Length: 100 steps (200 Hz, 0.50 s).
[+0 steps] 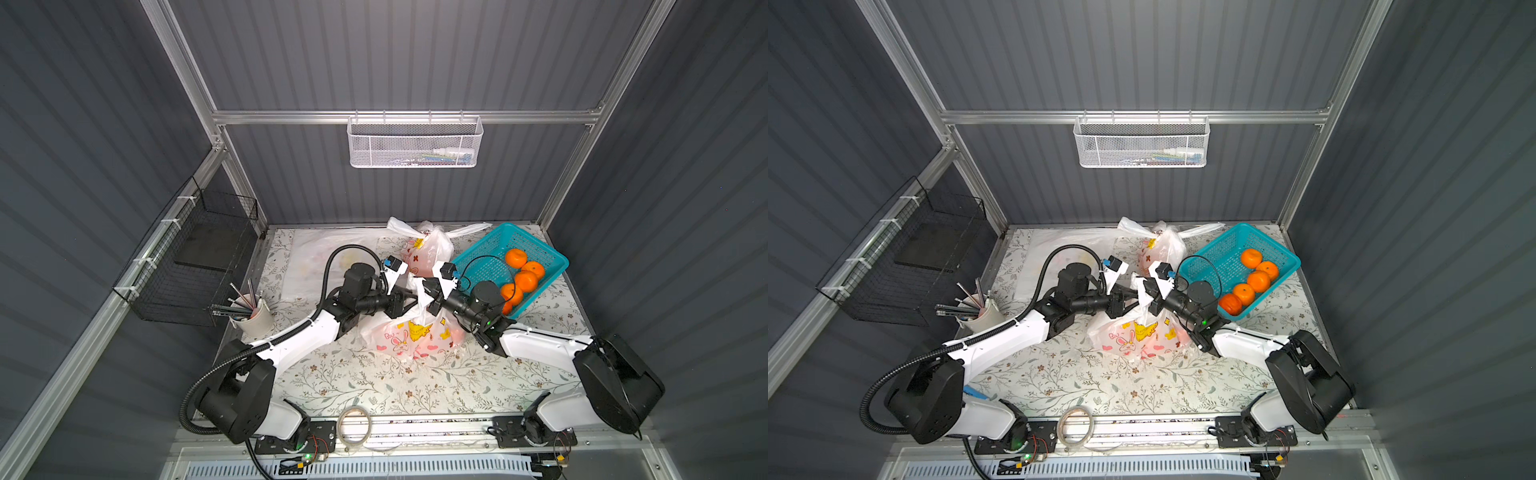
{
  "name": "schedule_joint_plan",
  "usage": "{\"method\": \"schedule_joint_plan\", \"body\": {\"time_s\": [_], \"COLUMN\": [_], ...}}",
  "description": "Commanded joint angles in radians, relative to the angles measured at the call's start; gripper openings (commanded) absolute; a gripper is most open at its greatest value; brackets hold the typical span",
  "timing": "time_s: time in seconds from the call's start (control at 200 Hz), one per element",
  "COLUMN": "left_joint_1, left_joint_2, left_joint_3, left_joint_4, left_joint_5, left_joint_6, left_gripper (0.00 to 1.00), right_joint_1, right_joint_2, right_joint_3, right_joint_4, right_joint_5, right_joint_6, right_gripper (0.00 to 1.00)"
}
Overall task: Place the oranges into plastic bags & tie knots
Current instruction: Tie the plastic bag at the center of the board.
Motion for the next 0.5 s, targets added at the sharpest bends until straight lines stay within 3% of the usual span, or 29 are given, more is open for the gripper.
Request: {"method": "schedule_joint_plan", "body": {"time_s": [0.0,0.21,0.495], "left_joint_1": [-0.005,0.015,0.151], "left_joint_2": [-0.012,-0.074,-0.288], "left_joint_3": [-0.029,-0.072,-0.144], "left_joint_4": [0.067,0.058,-0.046], "left_joint_5": [-0.051,-0.088,-0.076], "left_joint_6": [-0.029,-0.038,-0.062], "left_gripper": [0.44,0.54,0.67], "right_joint_1": [0.005,-0.004,-0.005], "right_joint_2": [-0.002,0.021,0.011], "right_joint_3": [-0.013,-0.045,-0.057], "right_joint_4": [0.078,0.160,0.196], "right_joint_5": [-0.020,-0.041,-0.055], "right_joint_6": [0.037,0.055,0.054], "right_gripper": [0.00,0.00,0.00]}}
